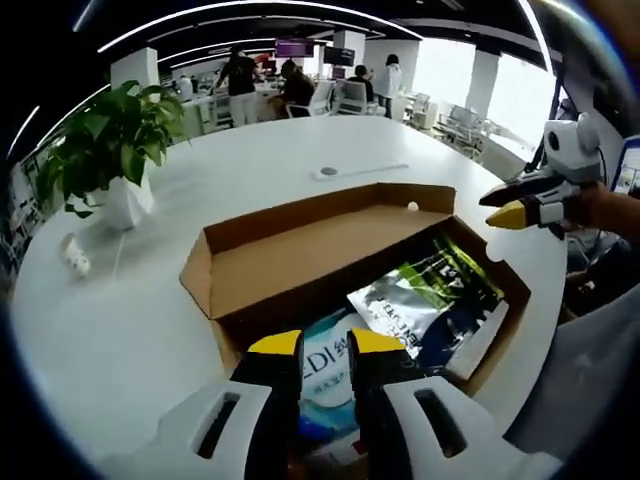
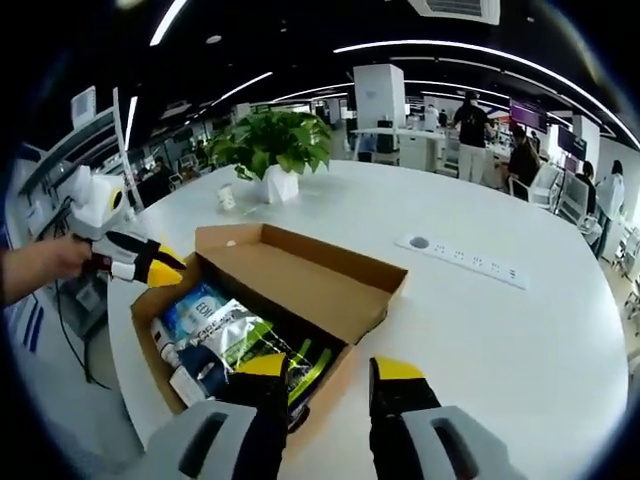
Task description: Operate the shoe box by opening the lid, removing the specified soft item, and placing it in the target area until the item is outside and the box remains undamaged.
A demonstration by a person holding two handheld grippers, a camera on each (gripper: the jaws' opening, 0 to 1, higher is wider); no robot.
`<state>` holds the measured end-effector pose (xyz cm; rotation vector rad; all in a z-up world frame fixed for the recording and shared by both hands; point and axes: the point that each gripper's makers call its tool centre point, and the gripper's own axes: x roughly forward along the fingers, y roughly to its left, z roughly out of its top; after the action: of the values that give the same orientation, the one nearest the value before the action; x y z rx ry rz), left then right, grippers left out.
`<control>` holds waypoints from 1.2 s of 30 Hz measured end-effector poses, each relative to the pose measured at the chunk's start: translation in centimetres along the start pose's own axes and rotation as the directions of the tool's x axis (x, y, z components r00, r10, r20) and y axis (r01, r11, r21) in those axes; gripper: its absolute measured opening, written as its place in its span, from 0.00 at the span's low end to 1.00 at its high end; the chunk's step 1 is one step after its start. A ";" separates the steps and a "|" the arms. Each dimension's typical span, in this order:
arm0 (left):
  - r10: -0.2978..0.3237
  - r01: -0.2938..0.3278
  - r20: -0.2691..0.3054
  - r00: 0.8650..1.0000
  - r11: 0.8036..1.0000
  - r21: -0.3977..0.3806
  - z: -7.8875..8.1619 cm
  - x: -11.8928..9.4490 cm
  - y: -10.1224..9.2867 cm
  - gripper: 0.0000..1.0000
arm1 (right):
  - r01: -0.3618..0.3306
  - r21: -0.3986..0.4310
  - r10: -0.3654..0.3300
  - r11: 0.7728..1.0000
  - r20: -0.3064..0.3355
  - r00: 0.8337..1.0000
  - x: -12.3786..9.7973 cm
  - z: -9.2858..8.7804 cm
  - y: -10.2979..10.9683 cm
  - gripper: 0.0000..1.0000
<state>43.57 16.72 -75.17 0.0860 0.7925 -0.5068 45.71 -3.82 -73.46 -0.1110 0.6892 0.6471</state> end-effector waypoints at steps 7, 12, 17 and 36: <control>-0.075 0.072 -0.042 0.996 0.995 -0.070 -1.5 1.2 -2.2 0.17 | -0.029 -0.009 0.029 1.000 0.011 1.000 -0.7 -0.6 1.5 0.35; -0.139 0.128 -0.066 0.988 0.979 -0.156 -2.4 1.8 -3.7 0.16 | -0.057 -0.022 0.057 0.998 0.029 0.998 -1.1 -0.8 2.9 0.38; -0.169 0.148 -0.076 0.983 0.963 -0.223 -3.1 2.3 -4.2 0.16 | -0.076 -0.045 0.077 0.996 0.029 0.997 -1.5 -1.4 4.0 0.39; -0.187 0.158 -0.051 0.981 0.925 -0.344 -4.3 2.8 -4.9 0.00 | -0.131 -0.076 0.133 0.988 0.015 0.991 -1.7 -2.8 6.2 0.41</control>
<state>40.10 12.44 -79.61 -0.2869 0.9643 -0.5289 39.50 -0.57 -73.90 -0.1291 0.6568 0.8009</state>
